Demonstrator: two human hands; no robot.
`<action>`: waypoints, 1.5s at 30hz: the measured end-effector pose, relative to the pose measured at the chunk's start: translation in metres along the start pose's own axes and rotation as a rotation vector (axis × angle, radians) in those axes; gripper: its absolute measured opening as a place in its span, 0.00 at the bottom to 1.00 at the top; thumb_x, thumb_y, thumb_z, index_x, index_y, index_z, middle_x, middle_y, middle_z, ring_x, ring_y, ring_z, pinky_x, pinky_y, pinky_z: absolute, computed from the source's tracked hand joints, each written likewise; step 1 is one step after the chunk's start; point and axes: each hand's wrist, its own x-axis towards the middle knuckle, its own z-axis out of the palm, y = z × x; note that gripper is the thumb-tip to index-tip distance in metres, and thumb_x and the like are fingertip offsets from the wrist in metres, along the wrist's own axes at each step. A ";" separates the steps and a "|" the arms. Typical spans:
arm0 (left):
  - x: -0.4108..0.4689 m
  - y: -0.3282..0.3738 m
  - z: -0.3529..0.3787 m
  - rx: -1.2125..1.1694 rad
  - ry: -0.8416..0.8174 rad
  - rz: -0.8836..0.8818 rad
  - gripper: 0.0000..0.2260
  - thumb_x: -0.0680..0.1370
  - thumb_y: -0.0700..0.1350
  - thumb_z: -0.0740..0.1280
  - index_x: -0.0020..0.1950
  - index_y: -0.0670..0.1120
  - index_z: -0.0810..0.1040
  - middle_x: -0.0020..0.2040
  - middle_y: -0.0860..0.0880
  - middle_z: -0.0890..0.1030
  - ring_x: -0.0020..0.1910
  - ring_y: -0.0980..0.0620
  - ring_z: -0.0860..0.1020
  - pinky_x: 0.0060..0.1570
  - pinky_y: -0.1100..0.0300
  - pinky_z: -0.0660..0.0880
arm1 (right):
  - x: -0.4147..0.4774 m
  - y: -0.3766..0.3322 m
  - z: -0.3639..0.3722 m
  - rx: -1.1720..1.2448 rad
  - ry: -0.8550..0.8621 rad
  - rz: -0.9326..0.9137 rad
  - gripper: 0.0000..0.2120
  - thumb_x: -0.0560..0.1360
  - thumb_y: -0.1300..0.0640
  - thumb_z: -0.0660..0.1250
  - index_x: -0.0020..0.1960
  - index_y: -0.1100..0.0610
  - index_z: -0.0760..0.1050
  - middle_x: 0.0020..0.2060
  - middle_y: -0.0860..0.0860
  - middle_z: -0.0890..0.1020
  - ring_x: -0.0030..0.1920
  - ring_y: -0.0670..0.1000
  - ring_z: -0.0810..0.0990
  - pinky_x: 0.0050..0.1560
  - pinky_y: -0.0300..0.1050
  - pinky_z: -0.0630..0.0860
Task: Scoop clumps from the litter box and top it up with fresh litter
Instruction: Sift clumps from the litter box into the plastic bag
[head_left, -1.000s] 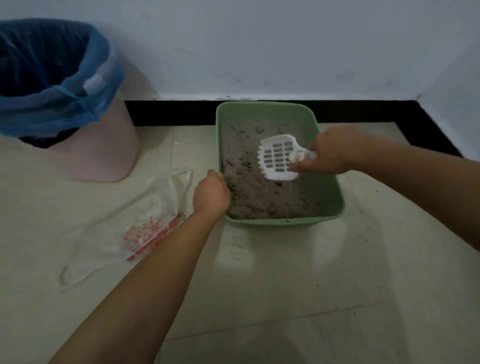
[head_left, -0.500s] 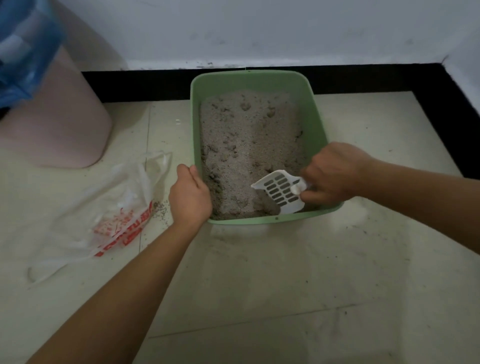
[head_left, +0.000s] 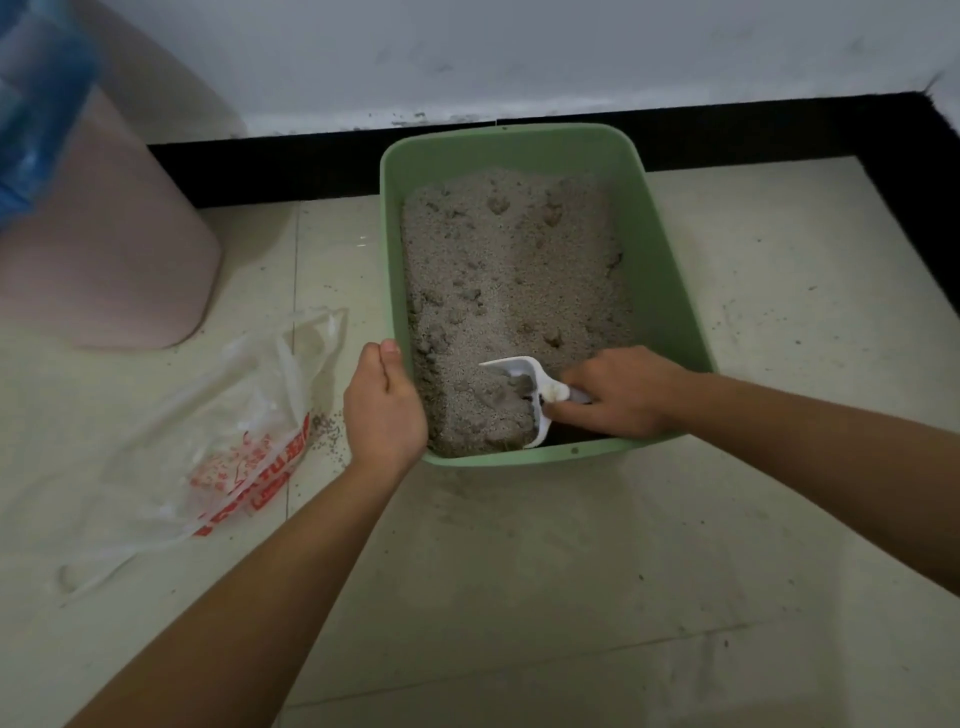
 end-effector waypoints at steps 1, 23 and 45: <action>0.000 0.000 0.000 -0.009 -0.002 -0.002 0.16 0.85 0.49 0.50 0.42 0.43 0.66 0.34 0.52 0.67 0.33 0.58 0.66 0.36 0.56 0.57 | -0.003 0.003 0.000 0.030 0.021 0.003 0.25 0.79 0.33 0.50 0.35 0.51 0.65 0.27 0.48 0.71 0.27 0.46 0.68 0.31 0.45 0.63; 0.003 -0.009 0.000 -0.231 -0.037 -0.011 0.15 0.85 0.48 0.52 0.42 0.44 0.70 0.37 0.53 0.71 0.36 0.61 0.68 0.36 0.73 0.64 | 0.009 0.004 -0.004 0.192 0.157 0.038 0.25 0.77 0.31 0.52 0.32 0.50 0.66 0.25 0.48 0.72 0.26 0.48 0.71 0.31 0.44 0.66; 0.007 -0.002 -0.014 -0.235 -0.167 -0.074 0.18 0.84 0.49 0.51 0.48 0.38 0.72 0.44 0.43 0.76 0.44 0.48 0.74 0.45 0.55 0.71 | -0.011 -0.026 -0.009 0.175 0.161 0.089 0.25 0.79 0.34 0.53 0.38 0.53 0.70 0.28 0.49 0.74 0.29 0.49 0.73 0.33 0.45 0.69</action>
